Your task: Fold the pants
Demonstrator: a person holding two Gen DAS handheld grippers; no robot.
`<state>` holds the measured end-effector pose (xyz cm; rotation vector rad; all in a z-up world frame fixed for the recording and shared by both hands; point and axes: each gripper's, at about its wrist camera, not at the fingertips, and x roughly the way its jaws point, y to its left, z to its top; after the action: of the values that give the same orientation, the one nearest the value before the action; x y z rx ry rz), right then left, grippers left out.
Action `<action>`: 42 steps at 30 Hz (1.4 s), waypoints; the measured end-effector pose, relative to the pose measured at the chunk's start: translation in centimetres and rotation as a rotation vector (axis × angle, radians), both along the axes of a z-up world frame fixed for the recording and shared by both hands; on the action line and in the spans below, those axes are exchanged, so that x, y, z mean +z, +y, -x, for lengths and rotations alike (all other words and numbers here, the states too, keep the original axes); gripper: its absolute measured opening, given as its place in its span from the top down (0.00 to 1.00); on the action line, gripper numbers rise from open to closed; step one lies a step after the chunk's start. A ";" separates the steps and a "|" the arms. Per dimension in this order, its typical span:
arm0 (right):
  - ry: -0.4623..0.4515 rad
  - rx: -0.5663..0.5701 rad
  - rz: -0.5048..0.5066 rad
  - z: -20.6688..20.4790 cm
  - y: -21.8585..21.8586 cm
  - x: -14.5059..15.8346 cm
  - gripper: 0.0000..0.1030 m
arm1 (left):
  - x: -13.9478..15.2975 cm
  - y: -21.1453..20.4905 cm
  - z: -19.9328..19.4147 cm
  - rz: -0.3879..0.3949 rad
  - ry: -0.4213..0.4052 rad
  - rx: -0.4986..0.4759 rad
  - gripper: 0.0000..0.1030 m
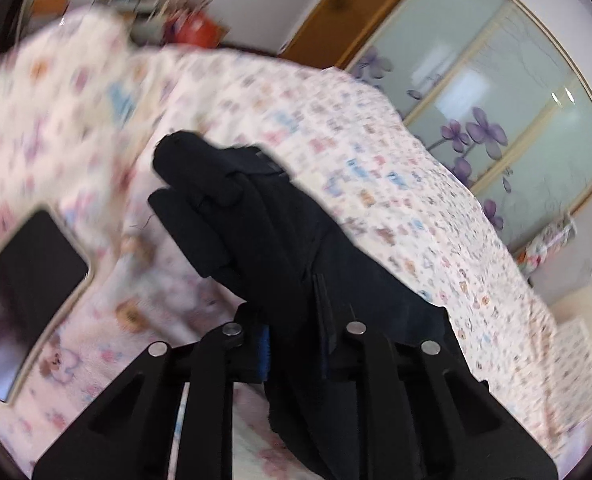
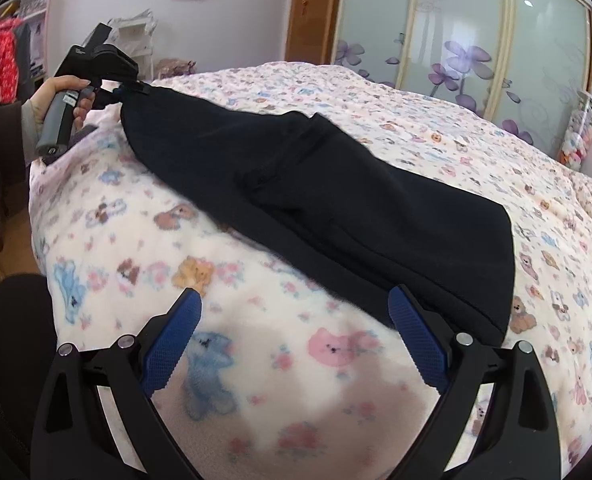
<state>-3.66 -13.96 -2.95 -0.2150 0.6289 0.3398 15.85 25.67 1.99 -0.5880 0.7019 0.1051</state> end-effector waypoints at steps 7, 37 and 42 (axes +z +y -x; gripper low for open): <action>0.011 -0.138 -0.201 -1.2 -4.9 2.0 0.06 | 7.0 -11.3 1.5 -0.323 -0.158 -0.212 0.85; 0.149 -0.534 -0.892 -5.3 -22.2 0.8 0.08 | -5.4 -39.7 13.6 -0.518 -0.203 -0.936 0.82; 0.123 -0.486 -0.796 -5.9 -21.7 1.8 0.18 | -4.1 -37.1 13.6 -0.362 -0.178 -0.955 0.45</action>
<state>2.23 -35.66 -1.15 0.7167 0.6022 0.1125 2.21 -11.39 -2.15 0.1228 0.7061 -0.6885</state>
